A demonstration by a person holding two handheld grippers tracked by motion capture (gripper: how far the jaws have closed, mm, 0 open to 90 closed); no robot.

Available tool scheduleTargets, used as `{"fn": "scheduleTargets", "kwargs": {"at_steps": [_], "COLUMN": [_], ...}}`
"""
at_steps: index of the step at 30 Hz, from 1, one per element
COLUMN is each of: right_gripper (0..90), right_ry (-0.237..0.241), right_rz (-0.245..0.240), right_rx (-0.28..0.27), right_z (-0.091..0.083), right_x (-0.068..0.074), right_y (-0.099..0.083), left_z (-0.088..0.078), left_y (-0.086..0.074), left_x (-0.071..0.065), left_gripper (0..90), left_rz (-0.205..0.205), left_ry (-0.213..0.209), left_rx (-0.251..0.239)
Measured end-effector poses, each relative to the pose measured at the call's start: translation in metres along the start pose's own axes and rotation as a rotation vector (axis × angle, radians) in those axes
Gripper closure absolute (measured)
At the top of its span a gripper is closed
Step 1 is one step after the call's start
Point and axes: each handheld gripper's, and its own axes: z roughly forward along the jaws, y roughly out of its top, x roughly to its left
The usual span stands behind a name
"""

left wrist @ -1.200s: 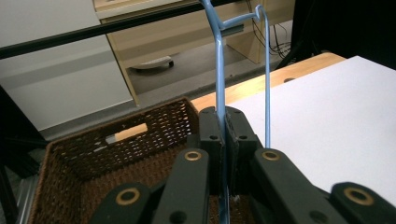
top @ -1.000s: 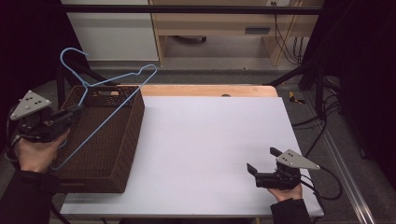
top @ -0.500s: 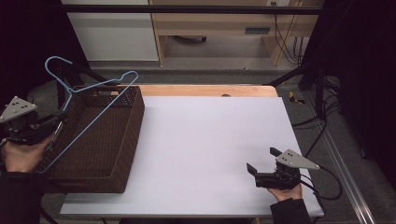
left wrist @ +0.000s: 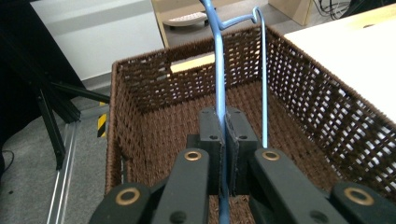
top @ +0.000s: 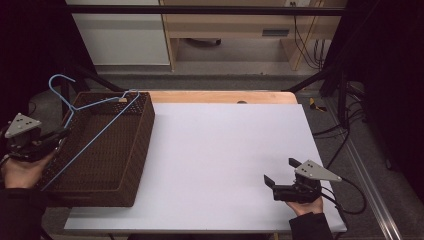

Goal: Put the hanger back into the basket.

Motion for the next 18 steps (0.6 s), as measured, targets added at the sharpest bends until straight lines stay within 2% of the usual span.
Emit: {"fn": "scheduleTargets", "kwargs": {"at_steps": [5,10,13,18], "right_gripper": [0.6,0.6,0.6,0.6], "right_ry": [0.001,0.001,0.001,0.002], "right_rz": [-0.001,0.000,-0.002,0.000], "right_rx": [0.001,0.002,0.003,0.007], "right_z": [0.001,0.001,0.001,0.001], "right_x": [0.000,0.000,0.000,0.000], "right_y": [0.000,0.000,0.000,-0.001], "left_z": [0.006,0.011,0.016,0.025], "left_y": [-0.005,-0.001,0.001,0.000], "left_x": [-0.002,-0.009,-0.008,-0.006], "left_gripper": [86.4,86.4,86.4,86.5], "left_rz": [0.014,0.049,0.061,0.058], "left_ry": [0.006,0.012,0.014,0.022], "left_rx": [0.015,0.026,0.037,0.054]}}
